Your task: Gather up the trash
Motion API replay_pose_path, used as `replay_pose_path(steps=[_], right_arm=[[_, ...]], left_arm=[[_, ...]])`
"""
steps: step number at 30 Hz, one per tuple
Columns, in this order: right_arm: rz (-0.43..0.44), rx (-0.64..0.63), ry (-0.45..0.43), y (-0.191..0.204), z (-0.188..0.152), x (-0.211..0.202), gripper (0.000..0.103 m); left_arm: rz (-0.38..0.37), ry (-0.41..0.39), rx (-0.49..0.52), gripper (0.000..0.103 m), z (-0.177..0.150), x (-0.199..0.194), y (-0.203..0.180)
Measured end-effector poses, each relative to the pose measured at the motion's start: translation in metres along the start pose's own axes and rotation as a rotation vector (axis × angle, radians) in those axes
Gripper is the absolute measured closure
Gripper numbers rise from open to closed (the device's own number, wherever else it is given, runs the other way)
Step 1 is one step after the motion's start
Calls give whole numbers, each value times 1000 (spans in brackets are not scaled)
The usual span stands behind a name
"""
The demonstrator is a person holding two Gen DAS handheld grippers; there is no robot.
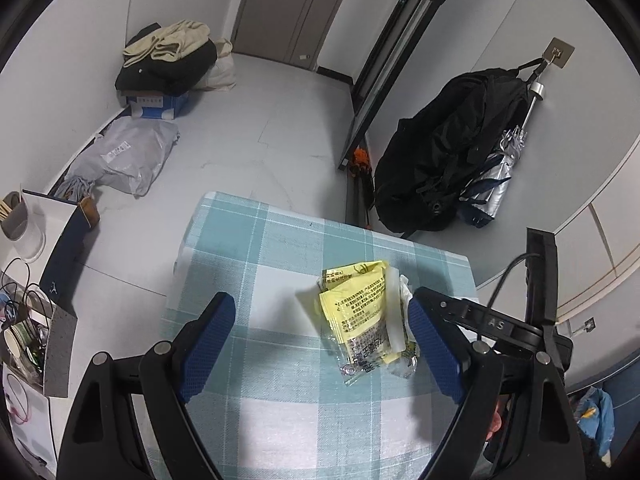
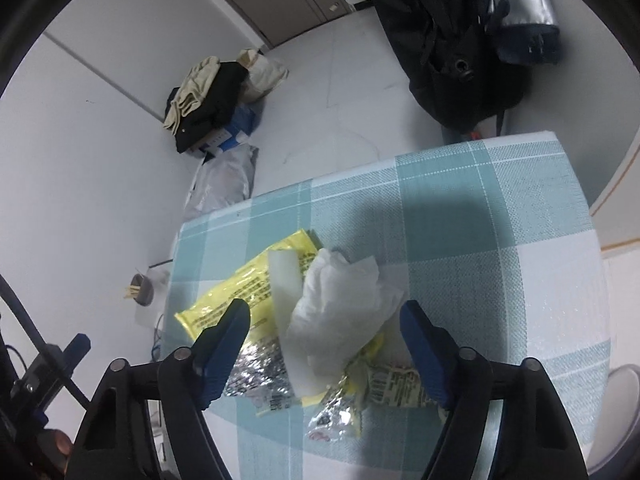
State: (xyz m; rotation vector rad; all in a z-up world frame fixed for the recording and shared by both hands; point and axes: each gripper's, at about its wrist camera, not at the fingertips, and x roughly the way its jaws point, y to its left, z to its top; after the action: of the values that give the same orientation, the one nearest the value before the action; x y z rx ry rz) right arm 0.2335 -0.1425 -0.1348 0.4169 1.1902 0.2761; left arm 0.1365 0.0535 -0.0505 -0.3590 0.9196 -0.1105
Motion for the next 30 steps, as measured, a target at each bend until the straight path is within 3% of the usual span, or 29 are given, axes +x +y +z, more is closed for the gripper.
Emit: replay_pose_path(steps=[9,12,18,21,30], right_arm=[[1,43,73,-12,-4,7,67],[19,29,58,-13,-5,1,87],[31,-20,25,-7,-7,-13,93],[38,-35,12,-7,-8,-21,103],[42,-26,-25,-33,-7,-44,102]], left_arm=[[4,38,-24,17,1,11,-2],[12,41,-21,17,1,14,-6],[20,40,0,17,-1,18,-15],[2,31,37,17,-3,19,-25],[-42,79,101,17,-4,40,-53]])
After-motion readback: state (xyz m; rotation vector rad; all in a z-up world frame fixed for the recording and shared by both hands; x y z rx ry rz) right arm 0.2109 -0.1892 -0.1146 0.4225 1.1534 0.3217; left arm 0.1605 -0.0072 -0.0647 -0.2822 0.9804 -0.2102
